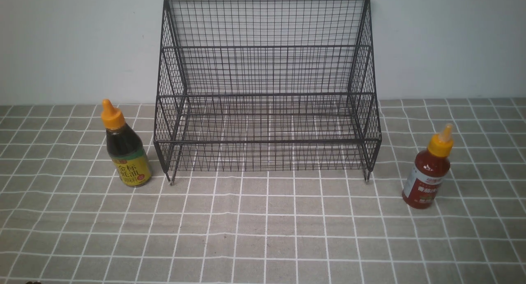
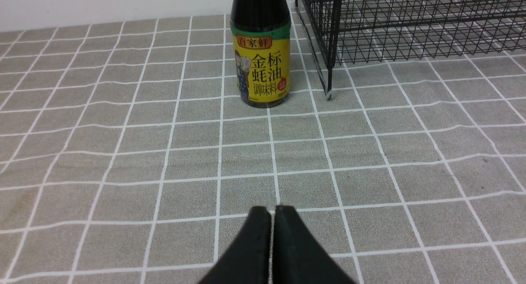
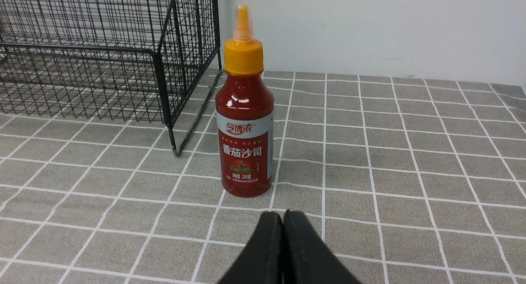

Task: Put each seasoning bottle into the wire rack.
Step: Use the left arm to grab the condiment bottle closest to it

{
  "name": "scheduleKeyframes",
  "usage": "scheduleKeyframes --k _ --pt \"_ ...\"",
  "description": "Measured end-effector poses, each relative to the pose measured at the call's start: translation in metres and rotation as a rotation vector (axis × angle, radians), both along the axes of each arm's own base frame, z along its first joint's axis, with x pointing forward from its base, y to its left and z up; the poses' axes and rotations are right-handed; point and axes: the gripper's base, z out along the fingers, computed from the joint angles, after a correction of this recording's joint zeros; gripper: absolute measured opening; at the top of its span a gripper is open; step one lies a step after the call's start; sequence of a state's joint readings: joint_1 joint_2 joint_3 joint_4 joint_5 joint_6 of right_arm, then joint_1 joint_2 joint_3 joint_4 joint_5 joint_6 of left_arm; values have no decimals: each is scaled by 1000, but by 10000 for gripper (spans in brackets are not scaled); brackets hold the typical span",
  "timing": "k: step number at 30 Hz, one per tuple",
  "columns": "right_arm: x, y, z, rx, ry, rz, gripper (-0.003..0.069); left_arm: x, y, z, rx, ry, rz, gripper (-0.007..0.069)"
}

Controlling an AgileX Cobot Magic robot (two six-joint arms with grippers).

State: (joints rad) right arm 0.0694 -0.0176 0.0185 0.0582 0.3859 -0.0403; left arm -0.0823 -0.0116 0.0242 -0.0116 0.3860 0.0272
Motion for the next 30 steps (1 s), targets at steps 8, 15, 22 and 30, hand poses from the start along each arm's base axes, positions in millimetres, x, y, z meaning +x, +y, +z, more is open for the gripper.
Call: scheduleKeyframes --k 8,15,22,30 --pt "0 0 0 6 0 -1 -10 0 0 0 0 0 0 -7" --pt "0 0 0 6 0 -1 -10 3 -2 9 -131 -102 10 -7" --pt "0 0 0 6 0 -1 -10 3 5 47 -510 -497 79 -7" --pt "0 0 0 6 0 -1 -10 7 1 124 -482 -496 39 -7"
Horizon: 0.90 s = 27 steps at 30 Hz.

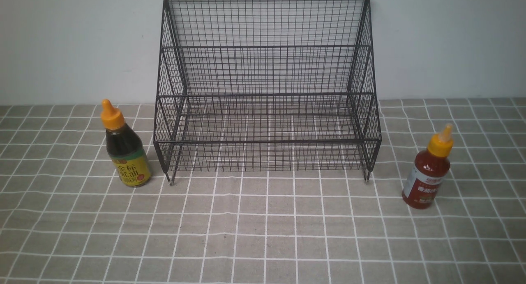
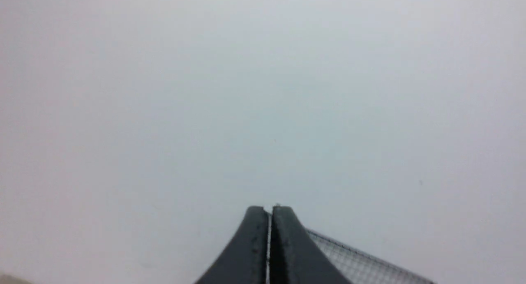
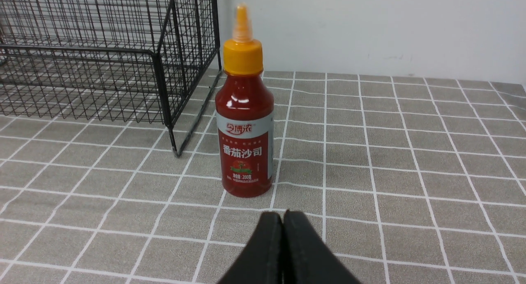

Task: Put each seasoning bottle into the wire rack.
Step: Use the left arm to grab the condiment bottle closest to it

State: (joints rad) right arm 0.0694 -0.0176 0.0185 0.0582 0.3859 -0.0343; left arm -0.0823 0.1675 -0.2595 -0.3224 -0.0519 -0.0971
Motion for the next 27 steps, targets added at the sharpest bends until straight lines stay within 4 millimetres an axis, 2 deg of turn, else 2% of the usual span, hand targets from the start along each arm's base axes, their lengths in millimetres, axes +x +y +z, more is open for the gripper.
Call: scheduleKeyframes --k 1,2,3,5,8,9,10,11,12,15,16,17,18,19,20,23,27 --pt "0 0 0 0 0 0 -10 5 -3 15 40 69 -25 -7" --pt "0 0 0 0 0 0 -10 13 -7 19 75 183 -54 -7" --pt "0 0 0 0 0 0 -10 30 -13 34 155 394 -109 -7" --pt "0 0 0 0 0 0 -10 52 -17 47 240 634 -162 -7" --pt "0 0 0 0 0 0 -10 90 -20 65 368 939 -222 -7" --pt "0 0 0 0 0 0 -10 105 -19 68 409 1023 -233 -7" --pt "0 0 0 0 0 0 -10 129 -20 69 447 1126 -245 -7" --pt "0 0 0 0 0 0 -10 132 -19 69 456 1140 -244 -7" --pt "0 0 0 0 0 0 -10 159 -20 73 483 1230 -254 -6" --pt "0 0 0 0 0 0 -10 209 -20 80 486 1284 -253 -2" --pt "0 0 0 0 0 0 -10 210 -20 84 486 1270 -250 -3" --pt "0 0 0 0 0 0 -10 237 -18 88 473 1260 -246 -3" --pt "0 0 0 0 0 0 -10 254 -18 86 467 1263 -243 -3" --pt "0 0 0 0 0 0 -10 257 -17 89 465 1251 -239 -3" --pt "0 0 0 0 0 0 -10 276 -17 87 459 1251 -236 -3" --pt "0 0 0 0 0 0 -10 297 -20 84 458 1246 -241 -3" --pt "0 0 0 0 0 0 -10 308 -24 72 497 1273 -260 5"
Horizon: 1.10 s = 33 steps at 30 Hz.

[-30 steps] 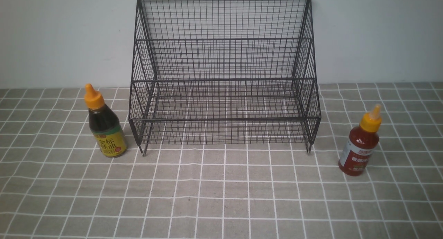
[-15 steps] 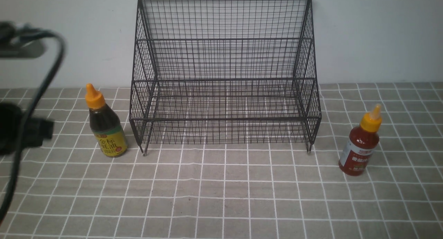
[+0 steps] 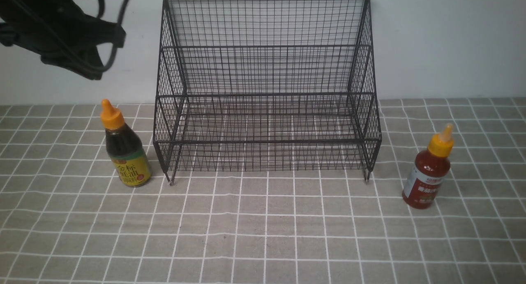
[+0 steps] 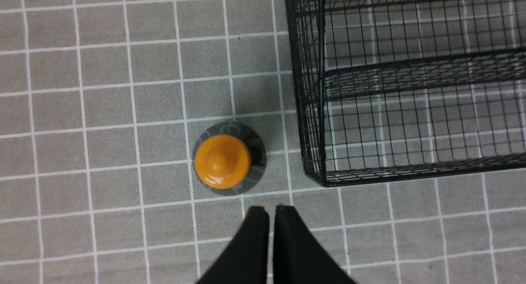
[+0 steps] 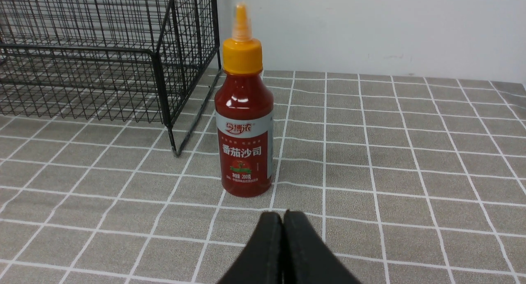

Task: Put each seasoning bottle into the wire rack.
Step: Use the left arm to grab the condiment bottle closest to it

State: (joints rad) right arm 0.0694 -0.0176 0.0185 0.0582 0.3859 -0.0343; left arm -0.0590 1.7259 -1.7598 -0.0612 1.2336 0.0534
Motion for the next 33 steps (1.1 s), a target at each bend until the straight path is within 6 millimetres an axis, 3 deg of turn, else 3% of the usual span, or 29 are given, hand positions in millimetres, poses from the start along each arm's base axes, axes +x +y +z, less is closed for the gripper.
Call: scheduleKeyframes --k 5,10,11,12,15,17,25,33 --pt "0 0 0 0 0 0 -10 13 3 -21 78 54 -12 92" --pt "0 0 0 0 0 0 -10 26 7 -40 128 81 -10 362" --pt "0 0 0 0 0 0 -10 26 7 -40 131 79 -10 384" --pt "0 0 0 0 0 0 -10 31 8 -45 152 75 -9 467" --pt "0 0 0 0 0 0 -10 40 9 -58 170 85 -11 587" --pt "0 0 0 0 0 0 -10 44 10 -67 178 103 -12 613" --pt "0 0 0 0 0 0 -10 55 9 -93 184 160 -18 563" --pt "0 0 0 0 0 0 -10 58 6 -104 154 191 -17 296"
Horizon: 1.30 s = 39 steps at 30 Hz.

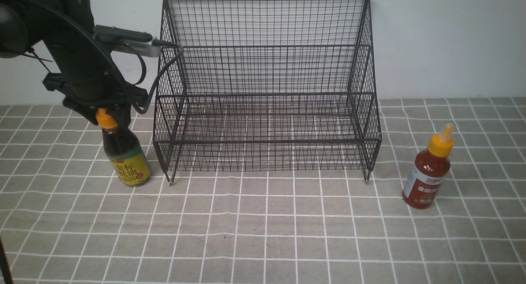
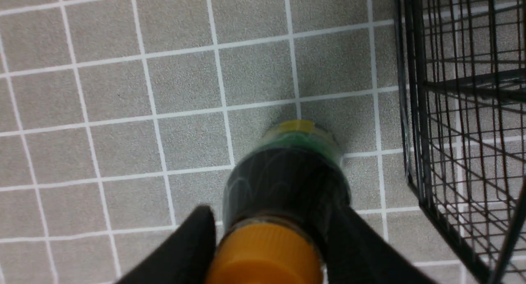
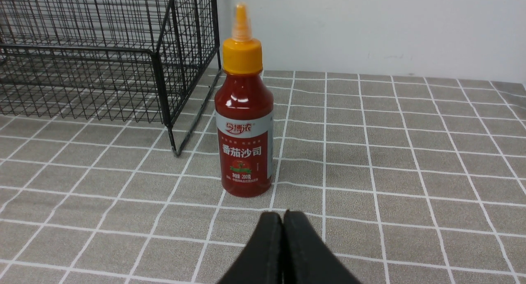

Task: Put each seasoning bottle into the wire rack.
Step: Use the left arm to grab the condiment bottle closest to it, then use the left arm to put the condiment bottle back on the shelf

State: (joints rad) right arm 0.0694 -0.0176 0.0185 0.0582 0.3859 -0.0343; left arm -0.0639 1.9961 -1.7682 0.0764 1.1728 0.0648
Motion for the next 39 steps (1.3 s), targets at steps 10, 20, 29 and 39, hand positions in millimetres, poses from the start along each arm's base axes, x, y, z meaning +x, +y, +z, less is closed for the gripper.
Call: scheduleKeyframes --k 10,20,29,39 --pt "0 0 0 -2 0 0 -10 -3 2 31 11 -37 10 290" --pt "0 0 0 -3 0 1 -10 -65 -39 170 -81 -411 -52 290" --pt "0 0 0 -3 0 1 -10 -75 -93 164 -123 -367 -184 290" --pt "0 0 0 -3 0 1 -10 -45 -107 119 -84 -257 -181 290"
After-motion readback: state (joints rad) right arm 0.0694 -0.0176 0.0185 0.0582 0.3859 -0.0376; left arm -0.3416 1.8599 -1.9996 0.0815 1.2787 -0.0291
